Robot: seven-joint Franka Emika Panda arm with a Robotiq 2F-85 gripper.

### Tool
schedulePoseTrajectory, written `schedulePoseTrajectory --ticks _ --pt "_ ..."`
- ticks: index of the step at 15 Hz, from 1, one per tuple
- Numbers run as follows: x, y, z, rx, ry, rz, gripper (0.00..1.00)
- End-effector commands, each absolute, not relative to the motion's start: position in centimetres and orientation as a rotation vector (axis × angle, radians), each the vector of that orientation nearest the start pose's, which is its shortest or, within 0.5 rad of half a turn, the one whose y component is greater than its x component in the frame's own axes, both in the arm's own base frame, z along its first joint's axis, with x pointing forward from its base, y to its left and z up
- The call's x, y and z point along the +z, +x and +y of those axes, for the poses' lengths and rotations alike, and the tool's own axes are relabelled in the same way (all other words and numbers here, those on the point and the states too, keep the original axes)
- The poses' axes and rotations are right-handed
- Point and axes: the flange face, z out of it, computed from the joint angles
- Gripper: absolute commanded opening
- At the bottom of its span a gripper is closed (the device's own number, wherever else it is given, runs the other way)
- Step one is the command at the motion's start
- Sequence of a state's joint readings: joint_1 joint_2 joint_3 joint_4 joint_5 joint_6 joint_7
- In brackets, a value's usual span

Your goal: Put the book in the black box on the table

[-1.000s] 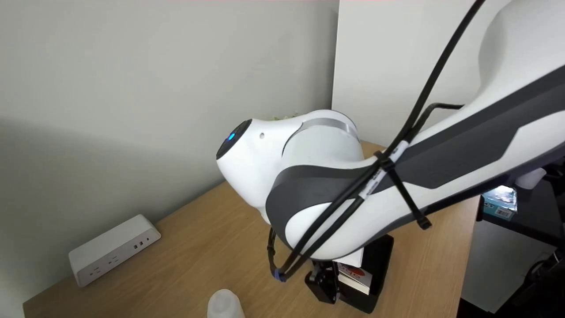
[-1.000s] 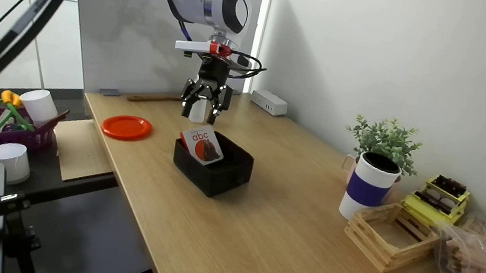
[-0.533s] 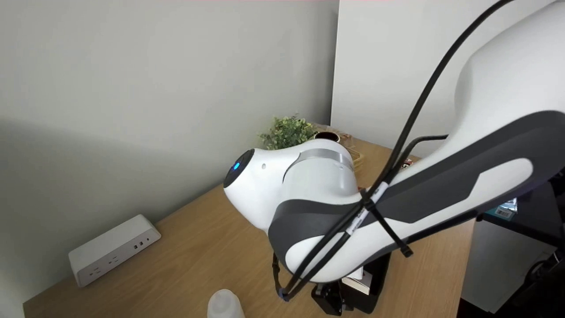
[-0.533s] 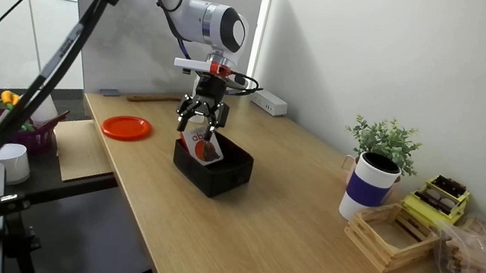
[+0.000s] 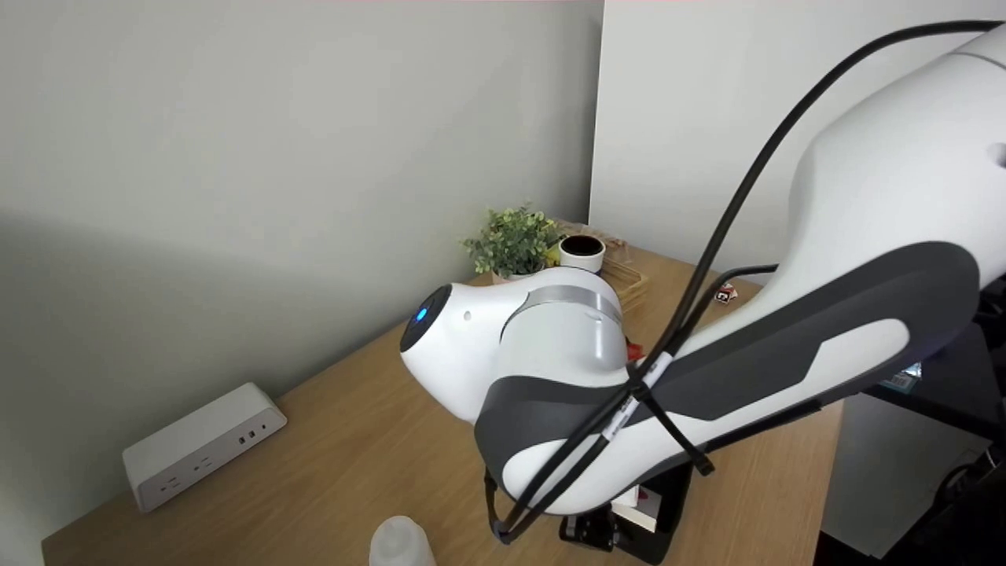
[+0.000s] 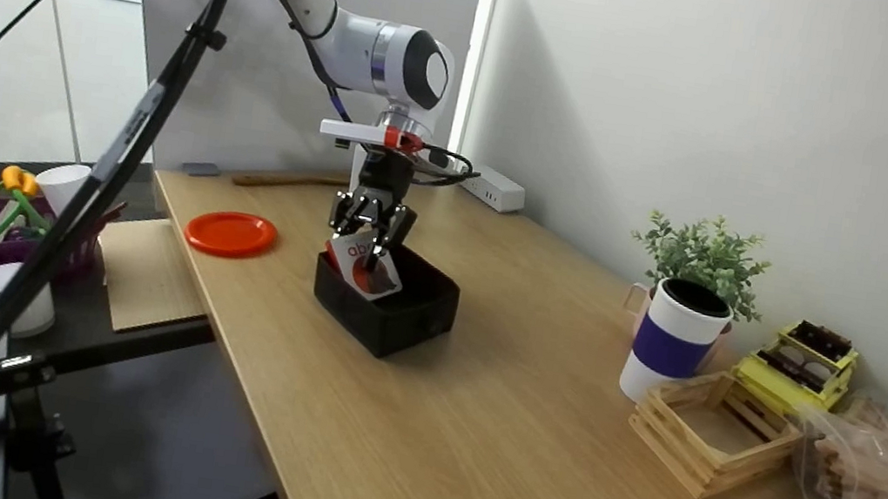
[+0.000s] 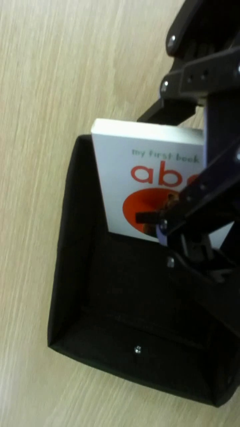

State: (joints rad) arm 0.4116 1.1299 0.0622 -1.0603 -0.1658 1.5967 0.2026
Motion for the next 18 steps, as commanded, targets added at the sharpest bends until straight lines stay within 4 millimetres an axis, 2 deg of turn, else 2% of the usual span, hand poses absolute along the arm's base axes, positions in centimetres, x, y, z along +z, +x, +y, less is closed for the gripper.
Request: schedulePoseTrajectory --ticks 1,6,7,8,15,16,17,18 --pt "10.7 63.6 29.7 0.895 -3.306 -0.486 0.31" --pt "11.6 63.8 29.9 0.888 -3.331 -0.418 0.03" --pt "11.7 63.8 29.9 0.886 -3.333 -0.408 0.06" --pt "11.7 63.9 29.8 0.885 -3.336 -0.397 0.04" --pt "12.0 63.9 29.9 0.867 -3.346 -0.345 0.05" --pt "12.0 64.0 29.9 0.865 -3.346 -0.343 0.35" --pt "12.0 63.9 29.9 0.864 -3.346 -0.344 0.47" --pt "12.0 63.9 30.0 0.863 -3.346 -0.343 0.52"
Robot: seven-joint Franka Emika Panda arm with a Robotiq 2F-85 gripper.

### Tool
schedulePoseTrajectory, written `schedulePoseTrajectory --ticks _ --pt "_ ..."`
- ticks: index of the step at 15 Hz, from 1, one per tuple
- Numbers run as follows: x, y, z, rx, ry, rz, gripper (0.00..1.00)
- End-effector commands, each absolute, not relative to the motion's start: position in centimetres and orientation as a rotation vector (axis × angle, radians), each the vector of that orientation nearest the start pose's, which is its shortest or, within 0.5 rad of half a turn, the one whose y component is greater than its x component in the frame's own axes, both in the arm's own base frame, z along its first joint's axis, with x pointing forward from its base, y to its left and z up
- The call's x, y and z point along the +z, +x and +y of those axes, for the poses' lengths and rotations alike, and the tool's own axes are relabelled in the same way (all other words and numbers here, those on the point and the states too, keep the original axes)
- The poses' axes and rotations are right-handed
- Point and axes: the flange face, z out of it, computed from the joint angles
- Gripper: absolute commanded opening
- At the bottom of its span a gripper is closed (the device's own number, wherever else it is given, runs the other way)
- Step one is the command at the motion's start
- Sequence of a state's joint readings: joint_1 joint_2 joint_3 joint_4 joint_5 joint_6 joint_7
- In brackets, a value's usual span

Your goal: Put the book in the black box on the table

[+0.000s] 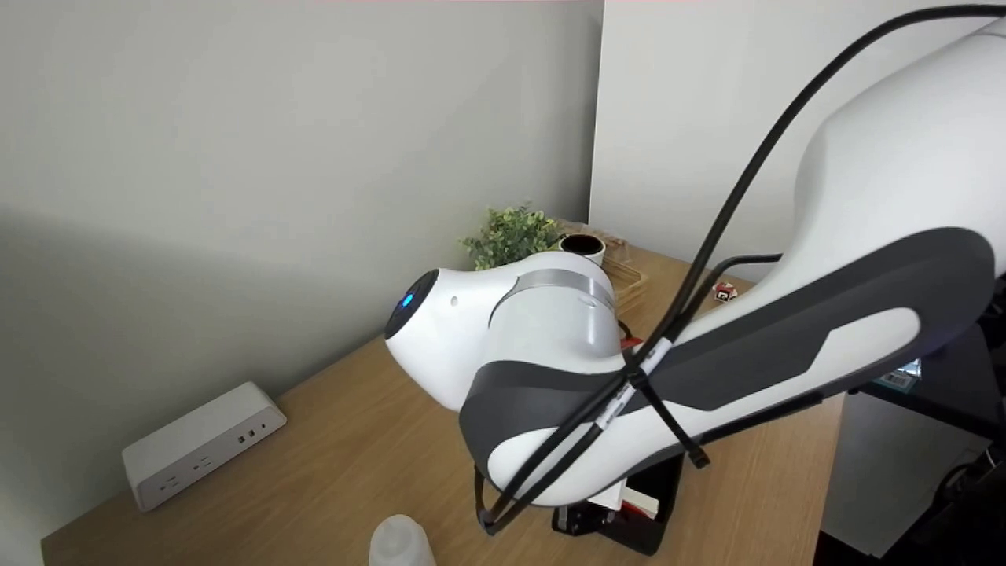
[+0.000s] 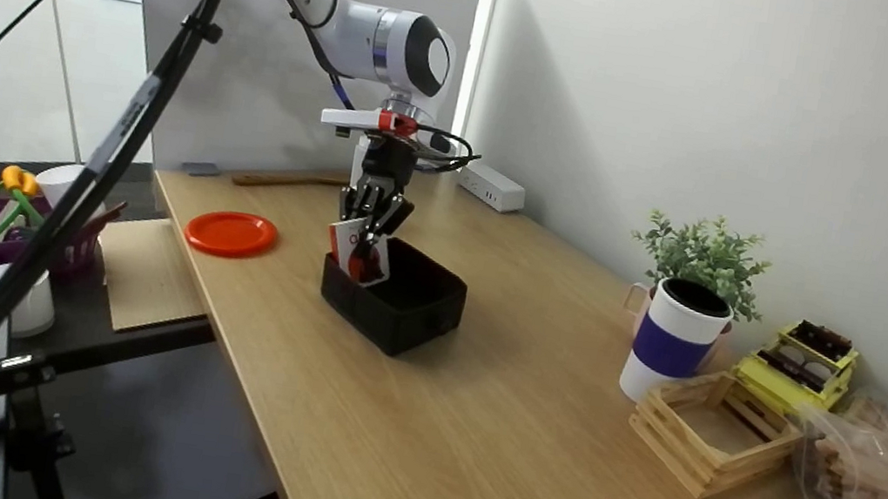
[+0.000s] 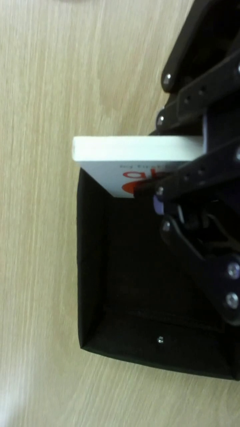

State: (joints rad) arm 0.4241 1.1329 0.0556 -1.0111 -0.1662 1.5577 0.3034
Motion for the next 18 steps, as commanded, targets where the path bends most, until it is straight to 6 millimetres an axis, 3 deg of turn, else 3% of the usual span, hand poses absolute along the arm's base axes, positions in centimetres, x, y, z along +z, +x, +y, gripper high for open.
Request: schedulePoseTrajectory --ticks 1,7,13,18 --pt "12.0 63.9 30.0 0.86 -3.347 -0.343 0.58" --pt "12.4 63.7 30.6 0.842 -3.351 -0.346 0.99" --pt "13.5 62.9 32.1 0.792 -3.383 -0.316 1.0" --pt "14.7 63.1 32.1 0.742 -3.399 -0.223 1.0"
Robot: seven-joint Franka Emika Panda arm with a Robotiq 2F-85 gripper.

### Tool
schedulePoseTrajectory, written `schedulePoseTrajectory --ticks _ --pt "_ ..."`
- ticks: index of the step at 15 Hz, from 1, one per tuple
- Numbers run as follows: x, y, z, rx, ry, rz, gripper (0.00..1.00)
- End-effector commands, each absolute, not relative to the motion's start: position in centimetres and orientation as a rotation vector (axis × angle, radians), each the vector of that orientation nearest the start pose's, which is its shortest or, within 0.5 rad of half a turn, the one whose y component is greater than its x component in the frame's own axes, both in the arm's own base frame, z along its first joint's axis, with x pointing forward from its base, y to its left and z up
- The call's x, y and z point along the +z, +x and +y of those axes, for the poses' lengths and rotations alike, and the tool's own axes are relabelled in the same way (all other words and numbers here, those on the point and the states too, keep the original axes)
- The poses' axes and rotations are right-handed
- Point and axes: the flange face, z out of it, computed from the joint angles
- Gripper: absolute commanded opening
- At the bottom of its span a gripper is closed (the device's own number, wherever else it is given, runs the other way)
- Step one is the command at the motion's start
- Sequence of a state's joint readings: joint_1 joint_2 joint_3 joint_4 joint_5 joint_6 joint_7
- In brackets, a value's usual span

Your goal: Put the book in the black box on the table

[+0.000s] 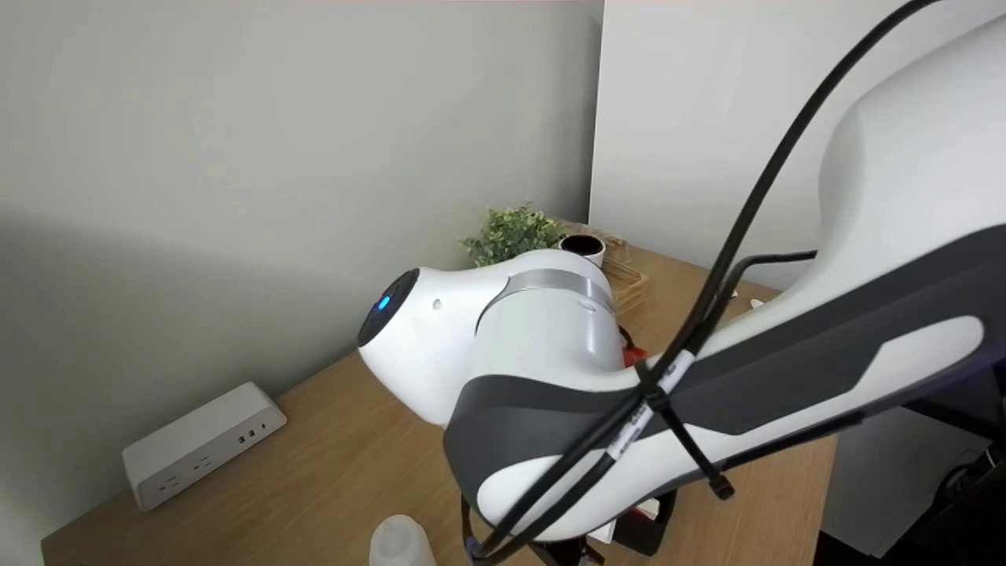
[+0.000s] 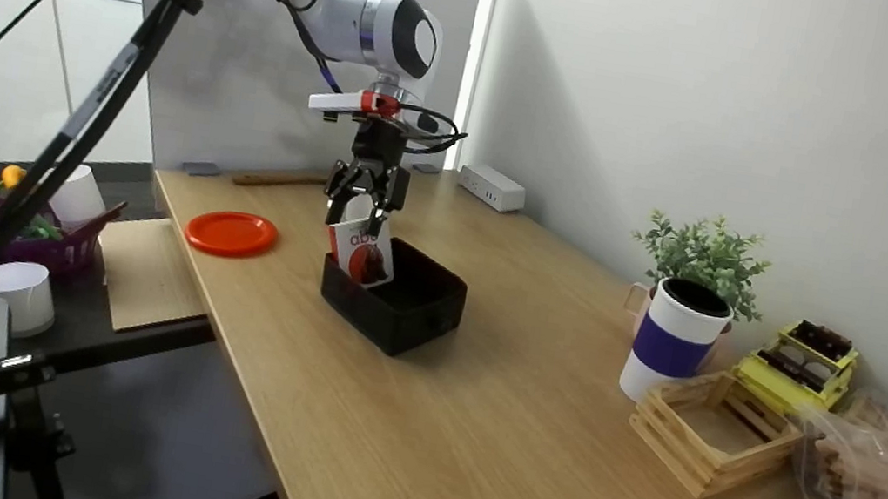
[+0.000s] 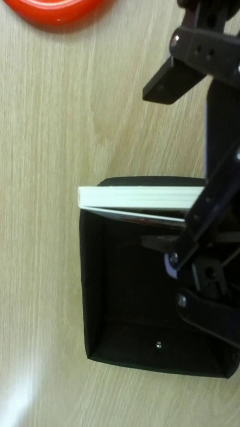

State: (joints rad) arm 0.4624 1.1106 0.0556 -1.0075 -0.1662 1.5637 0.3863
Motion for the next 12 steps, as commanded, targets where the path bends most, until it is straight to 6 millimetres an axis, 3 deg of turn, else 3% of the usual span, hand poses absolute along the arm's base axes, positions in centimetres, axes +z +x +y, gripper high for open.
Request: schedulePoseTrajectory --ticks 1,6,7,9,12 --pt "15.0 63.2 31.9 0.73 -3.401 -0.202 1.0" --pt "15.8 63.7 31.4 0.693 -3.409 -0.127 1.0" --pt "15.8 63.8 31.2 0.69 -3.408 -0.118 0.92" --pt "15.7 63.9 31.0 0.69 -3.404 -0.111 0.66" --pt "15.4 64.0 30.6 0.694 -3.399 -0.105 0.44"
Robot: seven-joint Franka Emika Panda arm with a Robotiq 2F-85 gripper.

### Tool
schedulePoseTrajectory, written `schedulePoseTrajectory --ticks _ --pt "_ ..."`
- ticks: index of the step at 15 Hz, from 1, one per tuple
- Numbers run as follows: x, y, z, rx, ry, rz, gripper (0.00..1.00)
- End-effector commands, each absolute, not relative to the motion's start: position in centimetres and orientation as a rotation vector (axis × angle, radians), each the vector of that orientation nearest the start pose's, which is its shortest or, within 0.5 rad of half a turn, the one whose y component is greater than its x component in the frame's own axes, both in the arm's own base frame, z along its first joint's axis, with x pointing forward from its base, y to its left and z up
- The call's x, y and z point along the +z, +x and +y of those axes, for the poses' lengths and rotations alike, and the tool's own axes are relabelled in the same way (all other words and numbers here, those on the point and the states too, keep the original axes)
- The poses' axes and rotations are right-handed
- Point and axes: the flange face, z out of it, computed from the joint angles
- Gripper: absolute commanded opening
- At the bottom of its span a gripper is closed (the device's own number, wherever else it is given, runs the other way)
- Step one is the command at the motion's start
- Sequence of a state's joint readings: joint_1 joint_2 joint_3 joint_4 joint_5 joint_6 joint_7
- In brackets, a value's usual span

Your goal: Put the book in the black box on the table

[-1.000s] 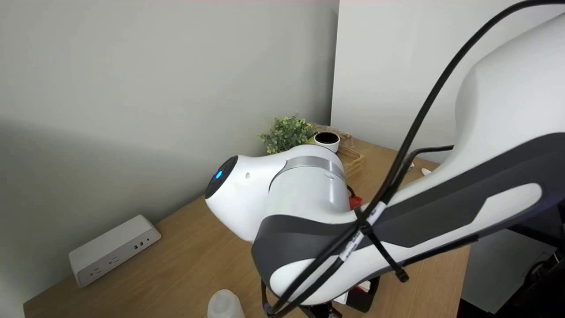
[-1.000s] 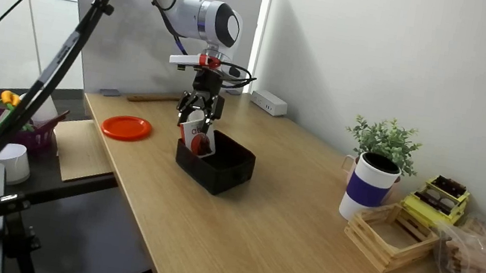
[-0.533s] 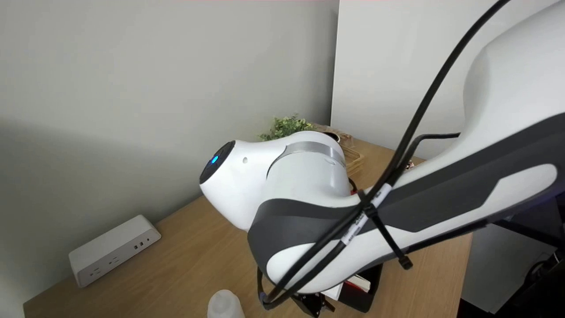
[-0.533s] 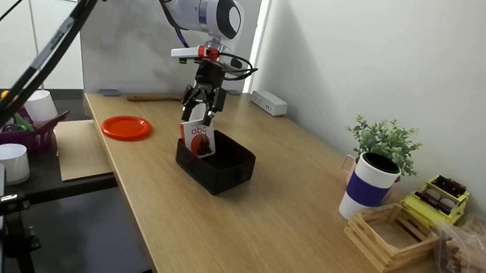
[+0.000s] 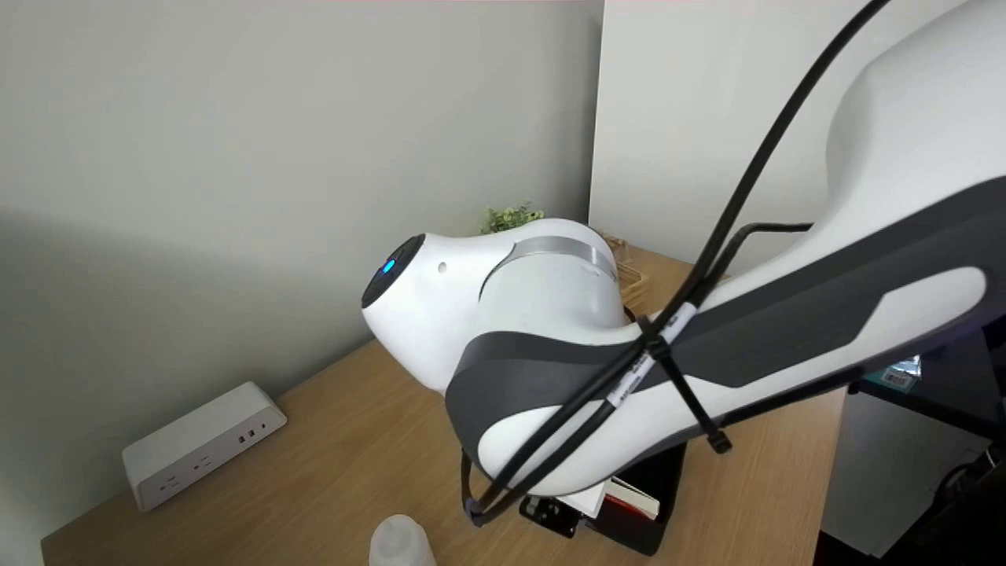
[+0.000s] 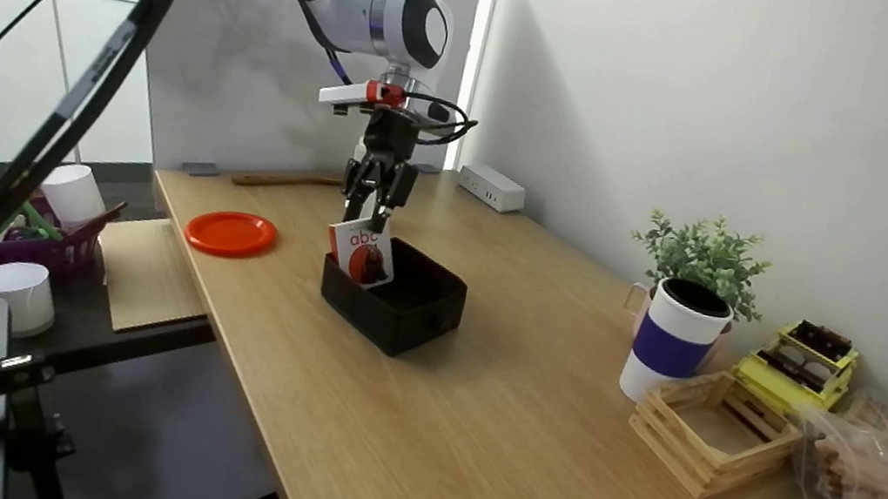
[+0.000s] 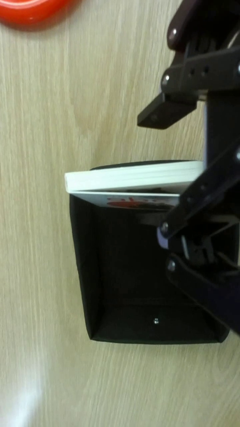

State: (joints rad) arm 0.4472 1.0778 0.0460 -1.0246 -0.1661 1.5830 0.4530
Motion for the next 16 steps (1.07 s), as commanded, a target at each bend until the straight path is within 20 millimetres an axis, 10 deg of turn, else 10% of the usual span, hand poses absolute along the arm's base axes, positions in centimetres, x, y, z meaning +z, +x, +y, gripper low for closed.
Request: schedulePoseTrajectory --ticks 1,6,16 --pt "15.33 64.0 30.5 0.695 -3.399 -0.105 0.38" --pt "15.1 64.03 30.25 0.693 -3.398 -0.096 0.02" --pt "15.99 63.71 30.39 0.647 -3.413 -0.036 0.04"
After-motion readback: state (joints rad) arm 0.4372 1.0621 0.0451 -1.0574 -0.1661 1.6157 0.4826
